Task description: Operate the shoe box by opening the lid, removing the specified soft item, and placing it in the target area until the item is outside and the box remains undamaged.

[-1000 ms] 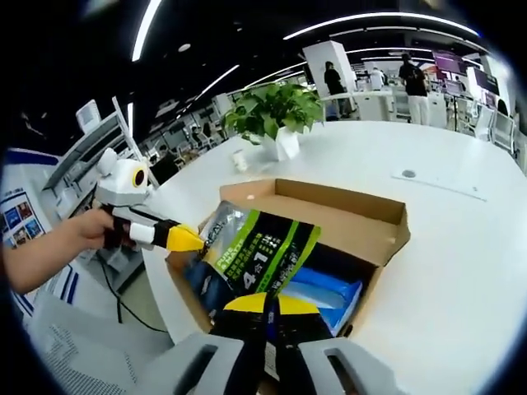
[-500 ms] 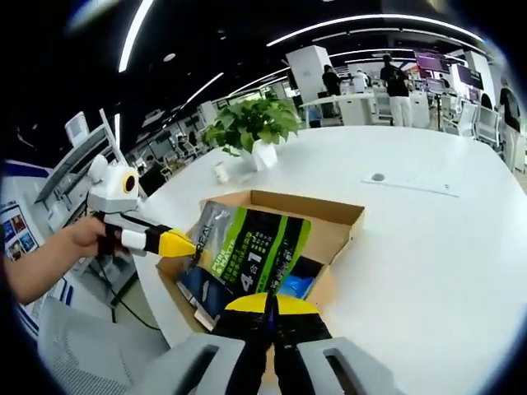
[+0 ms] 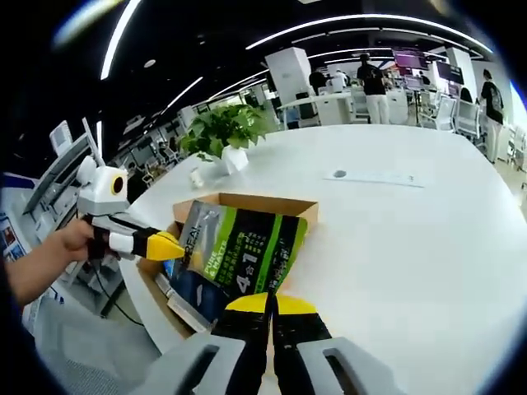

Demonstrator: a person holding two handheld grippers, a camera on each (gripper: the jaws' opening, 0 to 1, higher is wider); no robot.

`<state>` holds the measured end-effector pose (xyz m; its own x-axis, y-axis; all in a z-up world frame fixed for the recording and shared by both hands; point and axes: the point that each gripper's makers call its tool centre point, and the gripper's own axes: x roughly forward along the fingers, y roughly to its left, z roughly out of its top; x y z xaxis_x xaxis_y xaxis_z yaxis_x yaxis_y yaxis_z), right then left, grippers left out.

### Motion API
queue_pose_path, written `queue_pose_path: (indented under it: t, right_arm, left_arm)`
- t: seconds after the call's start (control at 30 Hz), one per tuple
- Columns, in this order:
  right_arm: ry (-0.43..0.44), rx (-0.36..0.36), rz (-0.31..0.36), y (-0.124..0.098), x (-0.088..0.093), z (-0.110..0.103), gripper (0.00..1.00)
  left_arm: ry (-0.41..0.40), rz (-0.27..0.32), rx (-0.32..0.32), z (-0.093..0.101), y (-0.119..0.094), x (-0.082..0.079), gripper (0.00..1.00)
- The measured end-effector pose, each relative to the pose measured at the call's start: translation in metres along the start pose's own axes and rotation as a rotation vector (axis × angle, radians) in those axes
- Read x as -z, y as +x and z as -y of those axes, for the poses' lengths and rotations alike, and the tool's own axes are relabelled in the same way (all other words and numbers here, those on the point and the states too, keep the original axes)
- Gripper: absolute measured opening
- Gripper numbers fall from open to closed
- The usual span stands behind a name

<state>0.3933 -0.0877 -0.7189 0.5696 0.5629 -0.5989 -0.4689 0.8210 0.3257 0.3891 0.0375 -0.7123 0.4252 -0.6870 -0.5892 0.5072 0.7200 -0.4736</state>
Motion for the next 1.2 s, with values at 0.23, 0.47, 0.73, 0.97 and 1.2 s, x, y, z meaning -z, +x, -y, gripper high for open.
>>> queue_pose_path:
  t: [0.23,0.47,0.73,0.97,1.2]
  right_arm:
    - [0.024,0.043,-0.001,-0.013,0.006,0.031,0.00]
    - [0.048,0.085,-0.010,-0.020,0.014,0.061,0.00]
    - [0.054,0.123,-0.020,-0.025,0.018,0.088,0.00]
    - [0.055,0.142,-0.042,-0.023,0.025,0.108,0.00]
    - [0.040,0.150,-0.069,-0.011,0.033,0.120,0.00]
  left_arm:
    - [0.012,-0.020,0.028,0.020,0.026,-0.003,0.00]
    - [0.009,-0.035,0.028,0.034,0.051,-0.005,0.00]
    - [-0.007,-0.048,0.029,0.040,0.080,-0.006,0.00]
    - [-0.008,-0.060,0.020,0.046,0.099,-0.002,0.00]
    - [-0.025,-0.078,-0.014,0.040,0.113,0.000,0.00]
